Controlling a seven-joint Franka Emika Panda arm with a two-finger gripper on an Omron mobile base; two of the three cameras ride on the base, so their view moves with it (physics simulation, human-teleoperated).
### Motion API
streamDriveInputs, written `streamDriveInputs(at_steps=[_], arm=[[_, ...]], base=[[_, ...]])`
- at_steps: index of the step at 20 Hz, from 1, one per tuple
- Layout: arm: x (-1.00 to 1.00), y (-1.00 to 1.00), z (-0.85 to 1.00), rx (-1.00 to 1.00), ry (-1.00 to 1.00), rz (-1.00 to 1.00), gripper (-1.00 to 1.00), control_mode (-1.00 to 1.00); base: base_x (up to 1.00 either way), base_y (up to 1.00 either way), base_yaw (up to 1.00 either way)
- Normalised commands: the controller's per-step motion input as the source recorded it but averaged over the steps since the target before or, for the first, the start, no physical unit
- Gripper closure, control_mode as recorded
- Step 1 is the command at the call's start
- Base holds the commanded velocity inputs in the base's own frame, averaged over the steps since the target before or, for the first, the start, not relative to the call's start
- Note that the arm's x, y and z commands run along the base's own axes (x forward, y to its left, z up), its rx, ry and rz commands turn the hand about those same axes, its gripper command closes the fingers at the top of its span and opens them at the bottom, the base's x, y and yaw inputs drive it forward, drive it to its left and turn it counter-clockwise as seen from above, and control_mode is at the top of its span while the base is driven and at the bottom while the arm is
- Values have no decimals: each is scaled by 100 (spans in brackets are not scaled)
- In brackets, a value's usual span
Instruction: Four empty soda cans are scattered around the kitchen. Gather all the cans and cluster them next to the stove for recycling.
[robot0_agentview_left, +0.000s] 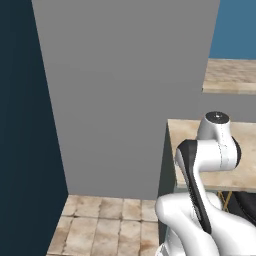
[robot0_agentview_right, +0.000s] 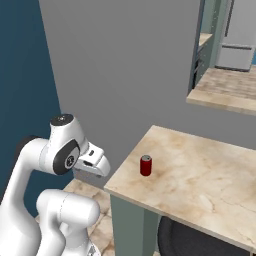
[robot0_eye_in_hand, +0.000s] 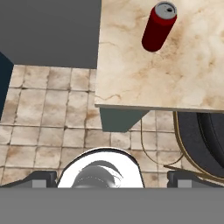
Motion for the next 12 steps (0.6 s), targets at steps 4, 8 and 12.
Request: streamDriveInputs(at_steps=[4,8,12], arm=[[0,0,0,0,0,0,-100,100],[0,0,0,0,0,0,-100,100],[0,0,0,0,0,0,-100,100]], base=[[33,23,-11],[16,18,-10],[1,0,0]])
